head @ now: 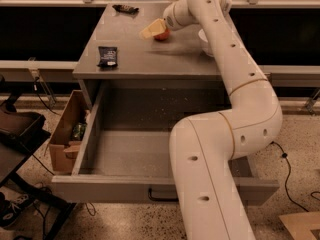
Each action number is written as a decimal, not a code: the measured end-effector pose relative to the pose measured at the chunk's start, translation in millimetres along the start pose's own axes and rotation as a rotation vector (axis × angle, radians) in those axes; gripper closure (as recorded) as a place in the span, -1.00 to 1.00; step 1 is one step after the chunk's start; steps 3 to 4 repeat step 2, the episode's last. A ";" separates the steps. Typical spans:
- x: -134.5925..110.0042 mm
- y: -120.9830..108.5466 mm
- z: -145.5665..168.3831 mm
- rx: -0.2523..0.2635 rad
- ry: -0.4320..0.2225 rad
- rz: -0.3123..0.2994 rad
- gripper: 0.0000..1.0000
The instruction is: Pick apple from top drawer and place on counter
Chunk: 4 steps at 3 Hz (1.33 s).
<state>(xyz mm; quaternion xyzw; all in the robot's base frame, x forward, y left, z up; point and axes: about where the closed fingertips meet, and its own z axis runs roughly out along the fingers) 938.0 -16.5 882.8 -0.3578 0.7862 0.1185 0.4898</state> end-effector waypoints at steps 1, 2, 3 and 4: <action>-42.1 -1.0 -68.0 0.013 0.016 -0.069 -1.00; -87.5 -21.5 -160.2 0.106 -0.011 -0.143 -1.00; -87.5 -21.5 -160.2 0.106 -0.011 -0.143 -1.00; -87.5 -21.5 -160.2 0.106 -0.011 -0.143 -1.00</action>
Offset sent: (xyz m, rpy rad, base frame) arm -0.2264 -0.0884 0.1870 -0.1620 -0.2798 -0.0928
